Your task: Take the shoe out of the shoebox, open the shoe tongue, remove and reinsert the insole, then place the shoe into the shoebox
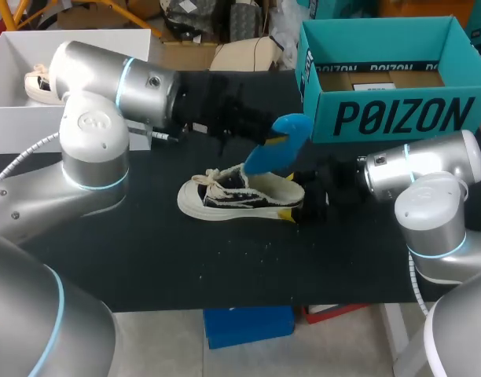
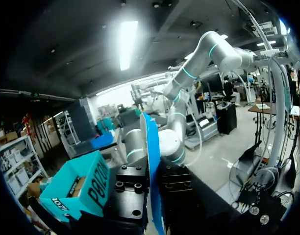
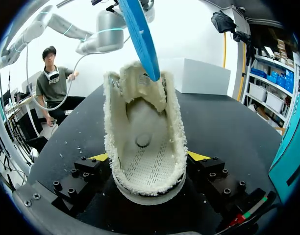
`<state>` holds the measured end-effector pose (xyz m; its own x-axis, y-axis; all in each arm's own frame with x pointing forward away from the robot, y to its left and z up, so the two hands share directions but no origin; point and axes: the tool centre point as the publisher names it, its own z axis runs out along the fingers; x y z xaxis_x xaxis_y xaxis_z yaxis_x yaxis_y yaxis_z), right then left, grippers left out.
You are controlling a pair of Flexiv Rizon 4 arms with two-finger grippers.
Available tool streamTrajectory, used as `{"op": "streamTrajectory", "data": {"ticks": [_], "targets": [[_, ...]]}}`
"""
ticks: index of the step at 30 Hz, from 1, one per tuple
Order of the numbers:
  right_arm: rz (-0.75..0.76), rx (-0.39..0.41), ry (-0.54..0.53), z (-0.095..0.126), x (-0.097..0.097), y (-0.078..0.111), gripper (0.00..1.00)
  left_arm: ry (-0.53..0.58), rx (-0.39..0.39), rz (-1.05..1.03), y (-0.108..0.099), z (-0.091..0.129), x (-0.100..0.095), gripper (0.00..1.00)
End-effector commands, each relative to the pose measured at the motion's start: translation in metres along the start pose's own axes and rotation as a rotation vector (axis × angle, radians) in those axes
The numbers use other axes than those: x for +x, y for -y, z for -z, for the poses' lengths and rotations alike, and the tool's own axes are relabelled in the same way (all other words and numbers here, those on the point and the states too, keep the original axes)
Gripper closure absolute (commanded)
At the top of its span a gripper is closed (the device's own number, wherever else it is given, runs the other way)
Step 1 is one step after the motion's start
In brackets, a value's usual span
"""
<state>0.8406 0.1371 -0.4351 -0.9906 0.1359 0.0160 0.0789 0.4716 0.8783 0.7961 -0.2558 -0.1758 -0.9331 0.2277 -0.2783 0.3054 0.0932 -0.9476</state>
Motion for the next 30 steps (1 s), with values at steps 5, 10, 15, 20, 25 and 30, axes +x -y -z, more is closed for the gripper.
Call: {"op": "streamTrajectory", "data": {"ticks": [5, 10, 15, 20, 25, 30], "targets": [[-0.001, 0.001, 0.001, -0.003, 0.0, 0.001, 1.0, 0.14, 0.097, 0.249, 0.037, 0.014, 0.005, 1.0], [-0.001, 0.001, 0.001, -0.003, 0.0, 0.001, 1.0, 0.163, 0.126, 0.371, 0.058, 0.02, 0.01, 1.0], [-0.001, 0.001, 0.001, -0.003, 0.0, 0.001, 1.0, 0.187, 0.191, 0.514, 0.084, 0.028, 0.012, 1.0], [-0.001, 0.001, 0.001, -0.003, 0.0, 0.001, 1.0, 0.194, 0.199, 0.58, 0.112, 0.039, 0.008, 1.0], [-0.001, 0.001, 0.001, -0.003, 0.0, 0.001, 1.0, 0.207, 0.305, 0.645, 0.144, 0.043, 0.004, 1.0], [-0.001, 0.001, 0.001, -0.003, 0.0, 0.001, 1.0, 0.191, 0.337, 0.674, 0.165, 0.044, 0.006, 1.0]]}}
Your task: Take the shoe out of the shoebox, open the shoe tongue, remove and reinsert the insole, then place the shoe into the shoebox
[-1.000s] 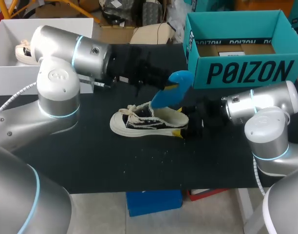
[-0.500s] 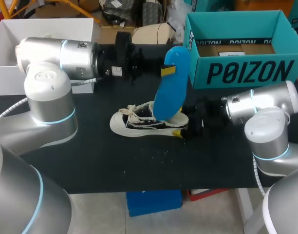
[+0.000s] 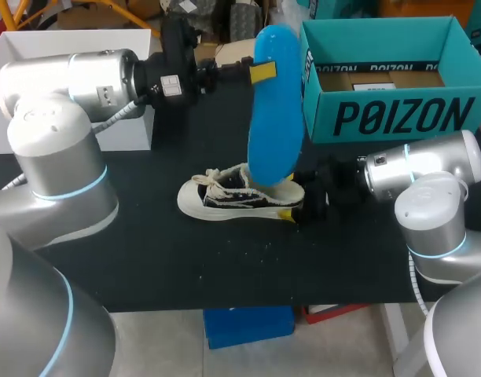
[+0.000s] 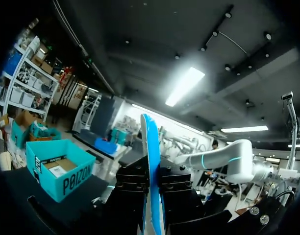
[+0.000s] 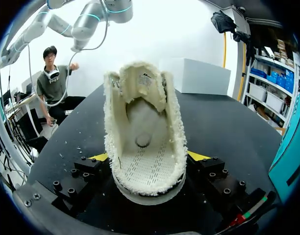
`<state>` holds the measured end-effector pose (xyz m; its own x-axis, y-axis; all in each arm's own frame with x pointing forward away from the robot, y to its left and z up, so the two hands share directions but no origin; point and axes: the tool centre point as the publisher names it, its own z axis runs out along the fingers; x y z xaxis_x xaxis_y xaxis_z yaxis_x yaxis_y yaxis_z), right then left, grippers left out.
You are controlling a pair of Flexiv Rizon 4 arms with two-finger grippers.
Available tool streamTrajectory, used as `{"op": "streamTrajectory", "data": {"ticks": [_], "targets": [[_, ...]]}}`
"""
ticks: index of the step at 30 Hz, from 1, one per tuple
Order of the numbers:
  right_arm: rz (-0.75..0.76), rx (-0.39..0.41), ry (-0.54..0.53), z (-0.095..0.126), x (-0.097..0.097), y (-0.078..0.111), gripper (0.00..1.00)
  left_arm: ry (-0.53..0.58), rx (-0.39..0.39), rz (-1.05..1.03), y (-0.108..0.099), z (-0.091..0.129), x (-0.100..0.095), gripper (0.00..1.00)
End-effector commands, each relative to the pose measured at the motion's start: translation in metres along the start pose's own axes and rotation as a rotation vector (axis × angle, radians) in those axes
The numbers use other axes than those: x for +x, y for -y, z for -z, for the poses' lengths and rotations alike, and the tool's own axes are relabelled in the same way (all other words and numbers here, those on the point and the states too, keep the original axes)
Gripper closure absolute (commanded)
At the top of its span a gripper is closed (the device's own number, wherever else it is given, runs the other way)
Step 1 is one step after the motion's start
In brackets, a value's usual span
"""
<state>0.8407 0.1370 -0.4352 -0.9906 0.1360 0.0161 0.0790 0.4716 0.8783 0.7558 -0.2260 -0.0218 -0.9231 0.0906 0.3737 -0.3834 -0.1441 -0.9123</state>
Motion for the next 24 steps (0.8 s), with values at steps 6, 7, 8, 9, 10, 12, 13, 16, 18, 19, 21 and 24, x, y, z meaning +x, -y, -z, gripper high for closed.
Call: {"op": "streamTrajectory", "data": {"ticks": [6, 7, 8, 9, 10, 12, 13, 16, 18, 19, 21, 24], "targets": [[-0.001, 0.001, 0.001, -0.003, 0.0, 0.001, 1.0, 0.014, 0.015, 0.037, 0.017, -0.006, 0.021, 1.0], [-0.001, 0.001, 0.001, -0.003, 0.0, 0.001, 1.0, 0.013, 0.015, 0.038, 0.019, -0.007, 0.022, 1.0], [-0.001, 0.001, 0.001, -0.003, 0.0, 0.001, 1.0, 0.008, 0.019, 0.041, 0.022, -0.007, 0.024, 1.0], [-0.001, 0.001, 0.001, -0.003, 0.0, 0.001, 1.0, 0.006, 0.026, 0.046, 0.024, -0.008, 0.025, 1.0], [-0.001, 0.001, 0.001, -0.003, 0.0, 0.001, 1.0, 0.005, 0.025, 0.045, 0.026, -0.009, 0.027, 1.0], [-0.001, 0.001, 0.001, -0.003, 0.0, 0.001, 1.0, 0.0, 0.014, 0.035, 0.032, -0.01, 0.03, 1.0], [-0.001, 0.001, 0.001, -0.003, 0.0, 0.001, 1.0, -0.002, 0.014, 0.036, 0.035, -0.01, 0.033, 1.0], [-0.001, 0.001, 0.001, -0.003, 0.0, 0.001, 1.0, -0.016, 0.003, 0.016, 0.046, -0.013, 0.04, 1.0], [-0.001, 0.001, 0.001, -0.003, 0.0, 0.001, 1.0, -0.025, 0.0, -0.001, 0.054, -0.015, 0.045, 1.0], [-0.001, 0.001, 0.001, -0.003, 0.0, 0.001, 1.0, -0.025, 0.001, -0.001, 0.057, -0.016, 0.047, 1.0], [-0.001, 0.001, 0.001, -0.003, 0.0, 0.001, 1.0, -0.037, -0.011, -0.018, 0.064, -0.016, 0.051, 1.0], [-0.001, 0.001, 0.001, -0.003, 0.0, 0.001, 1.0, -0.044, -0.018, -0.027, 0.073, -0.018, 0.057, 1.0]]}}
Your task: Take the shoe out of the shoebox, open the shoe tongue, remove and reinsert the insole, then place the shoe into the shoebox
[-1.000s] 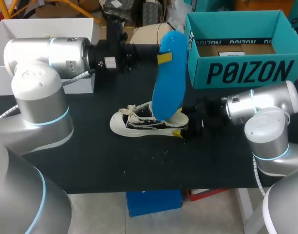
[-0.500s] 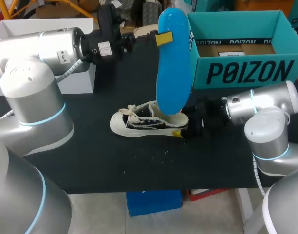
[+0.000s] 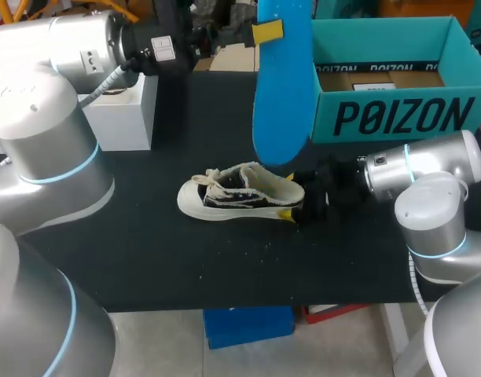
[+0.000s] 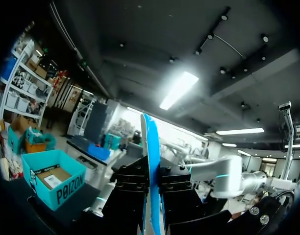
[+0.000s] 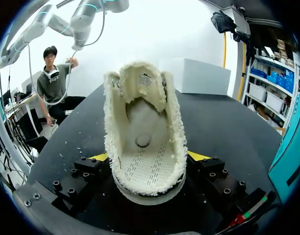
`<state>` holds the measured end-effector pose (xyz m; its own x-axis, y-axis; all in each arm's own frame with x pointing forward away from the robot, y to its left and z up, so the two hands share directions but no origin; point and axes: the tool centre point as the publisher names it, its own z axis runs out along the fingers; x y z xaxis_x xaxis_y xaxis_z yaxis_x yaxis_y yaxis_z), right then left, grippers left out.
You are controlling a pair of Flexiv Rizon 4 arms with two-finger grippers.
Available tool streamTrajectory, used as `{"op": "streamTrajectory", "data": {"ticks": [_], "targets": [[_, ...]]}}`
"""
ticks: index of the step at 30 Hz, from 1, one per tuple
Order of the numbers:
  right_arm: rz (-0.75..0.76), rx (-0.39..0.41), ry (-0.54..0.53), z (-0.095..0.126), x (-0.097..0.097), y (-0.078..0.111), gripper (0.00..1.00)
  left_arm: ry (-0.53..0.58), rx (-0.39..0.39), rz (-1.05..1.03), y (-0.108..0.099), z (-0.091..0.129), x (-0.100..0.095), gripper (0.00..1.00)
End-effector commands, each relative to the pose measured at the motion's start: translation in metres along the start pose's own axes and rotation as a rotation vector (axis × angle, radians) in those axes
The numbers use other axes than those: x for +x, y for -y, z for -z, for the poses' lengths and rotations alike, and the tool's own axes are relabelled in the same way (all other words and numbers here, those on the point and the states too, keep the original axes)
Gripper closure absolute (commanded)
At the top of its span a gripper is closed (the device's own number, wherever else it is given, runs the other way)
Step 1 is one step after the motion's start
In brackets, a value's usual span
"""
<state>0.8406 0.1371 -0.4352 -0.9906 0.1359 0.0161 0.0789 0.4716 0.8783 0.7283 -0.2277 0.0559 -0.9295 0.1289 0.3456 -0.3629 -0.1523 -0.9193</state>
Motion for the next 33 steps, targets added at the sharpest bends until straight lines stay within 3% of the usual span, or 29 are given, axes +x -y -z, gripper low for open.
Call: {"op": "streamTrajectory", "data": {"ticks": [1, 11, 12, 14, 15, 16, 18, 20, 22, 25, 29, 33], "targets": [[-0.001, 0.001, 0.001, -0.003, 0.0, 0.001, 1.0, -0.003, -0.03, -0.011, 0.015, -0.004, 0.005, 1.0], [-0.001, 0.001, 0.001, -0.003, 0.0, 0.001, 1.0, -0.004, -0.068, -0.007, 0.017, -0.003, 0.011, 1.0], [0.006, -0.003, -0.006, -0.003, 0.0, 0.0, 0.96, -0.004, -0.068, -0.007, 0.017, -0.003, 0.011, 1.0], [0.01, -0.001, -0.012, -0.001, -0.003, -0.001, 0.67, -0.004, -0.068, -0.007, 0.017, -0.003, 0.011, 1.0], [0.012, 0.005, -0.009, 0.007, -0.005, -0.001, 0.24, -0.004, -0.068, -0.007, 0.017, -0.003, 0.011, 1.0], [0.016, 0.011, -0.006, 0.016, -0.005, 0.002, 0.0, -0.004, -0.068, -0.007, 0.017, -0.003, 0.011, 1.0], [0.029, 0.033, -0.005, 0.029, -0.004, -0.006, 0.0, -0.004, -0.068, -0.007, 0.017, -0.003, 0.011, 1.0], [0.043, 0.058, -0.016, 0.048, -0.001, -0.057, 0.0, -0.004, -0.068, -0.007, 0.017, -0.003, 0.011, 1.0], [0.051, 0.086, -0.027, 0.059, 0.021, -0.064, 0.0, -0.004, -0.068, -0.007, 0.017, -0.003, 0.011, 1.0], [0.065, 0.121, -0.046, 0.068, 0.027, -0.067, 0.0, -0.004, -0.068, -0.007, 0.017, -0.003, 0.011, 1.0], [0.078, 0.18, -0.09, 0.1, 0.033, -0.126, 0.0, -0.004, -0.068, -0.007, 0.017, -0.003, 0.011, 1.0], [0.096, 0.252, -0.128, 0.111, 0.035, -0.17, 0.0, -0.004, -0.068, -0.007, 0.017, -0.003, 0.011, 1.0]]}}
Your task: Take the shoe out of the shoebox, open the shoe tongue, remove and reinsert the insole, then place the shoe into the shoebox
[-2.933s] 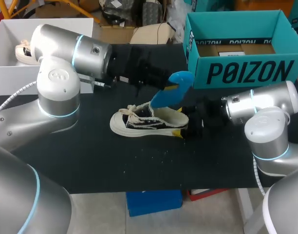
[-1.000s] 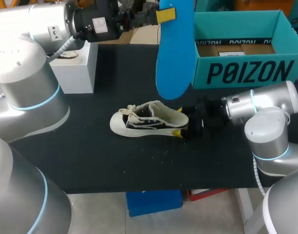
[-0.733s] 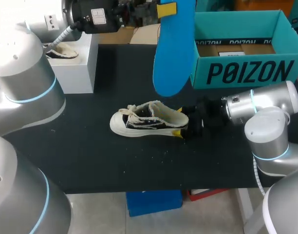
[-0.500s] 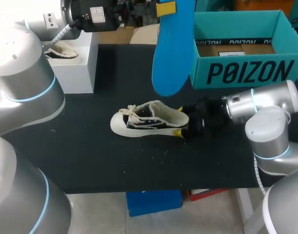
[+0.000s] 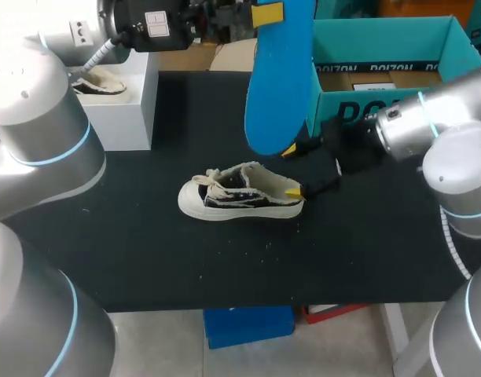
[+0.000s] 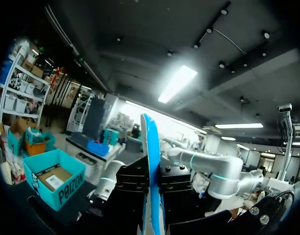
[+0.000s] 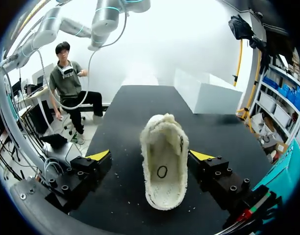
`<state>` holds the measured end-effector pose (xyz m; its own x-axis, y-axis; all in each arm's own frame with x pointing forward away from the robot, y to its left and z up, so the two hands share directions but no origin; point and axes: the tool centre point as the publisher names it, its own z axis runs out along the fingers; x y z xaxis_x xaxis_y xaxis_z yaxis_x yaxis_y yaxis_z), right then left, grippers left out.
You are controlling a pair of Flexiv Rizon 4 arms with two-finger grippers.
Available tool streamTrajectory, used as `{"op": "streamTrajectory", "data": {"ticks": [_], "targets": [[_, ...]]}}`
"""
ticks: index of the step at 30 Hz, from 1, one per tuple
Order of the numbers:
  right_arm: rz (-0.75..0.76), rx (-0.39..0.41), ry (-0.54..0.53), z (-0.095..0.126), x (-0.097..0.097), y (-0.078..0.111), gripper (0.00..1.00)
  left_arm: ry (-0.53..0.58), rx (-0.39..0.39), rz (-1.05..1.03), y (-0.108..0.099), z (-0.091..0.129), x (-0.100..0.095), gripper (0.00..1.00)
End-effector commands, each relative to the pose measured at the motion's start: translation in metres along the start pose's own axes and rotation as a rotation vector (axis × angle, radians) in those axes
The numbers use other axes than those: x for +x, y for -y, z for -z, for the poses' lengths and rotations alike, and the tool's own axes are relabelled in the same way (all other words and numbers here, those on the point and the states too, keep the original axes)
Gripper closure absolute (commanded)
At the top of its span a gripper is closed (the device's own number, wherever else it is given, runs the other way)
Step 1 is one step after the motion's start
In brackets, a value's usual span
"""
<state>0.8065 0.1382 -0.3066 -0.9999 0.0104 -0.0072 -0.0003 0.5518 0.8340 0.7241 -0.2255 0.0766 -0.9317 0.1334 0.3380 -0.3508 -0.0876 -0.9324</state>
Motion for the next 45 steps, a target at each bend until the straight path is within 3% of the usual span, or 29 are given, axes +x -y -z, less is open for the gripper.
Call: {"op": "streamTrajectory", "data": {"ticks": [1, 3, 9, 14, 21, 27, 35, 45], "targets": [[0.011, 0.188, -0.052, 0.054, -0.001, -0.061, 0.0, 0.001, -0.001, 0.0, 0.0, -0.001, 0.0, 1.0], [0.037, 0.244, -0.099, 0.055, 0.0, -0.075, 0.0, 0.001, -0.001, 0.0, 0.0, -0.001, 0.0, 1.0], [0.035, 0.296, -0.135, 0.045, 0.005, -0.102, 0.0, 0.001, -0.001, 0.0, 0.0, -0.001, 0.0, 1.0], [0.029, 0.394, -0.153, 0.042, 0.011, -0.098, 0.0, 0.001, -0.001, 0.0, 0.0, -0.001, 0.0, 1.0], [-0.001, 0.439, -0.129, 0.032, 0.024, -0.095, 0.0, 0.001, -0.001, 0.0, 0.0, -0.001, 0.0, 1.0], [0.015, 0.486, -0.102, 0.031, 0.023, -0.092, 0.0, 0.001, -0.001, 0.0, 0.0, -0.001, 0.0, 1.0], [0.04, 0.567, -0.084, 0.023, 0.019, -0.069, 0.0, 0.001, -0.001, 0.0, 0.0, -0.001, 0.0, 1.0], [0.035, 0.568, -0.076, 0.022, 0.018, -0.064, 0.0, 0.001, -0.001, 0.0, 0.0, -0.001, 0.0, 1.0]]}}
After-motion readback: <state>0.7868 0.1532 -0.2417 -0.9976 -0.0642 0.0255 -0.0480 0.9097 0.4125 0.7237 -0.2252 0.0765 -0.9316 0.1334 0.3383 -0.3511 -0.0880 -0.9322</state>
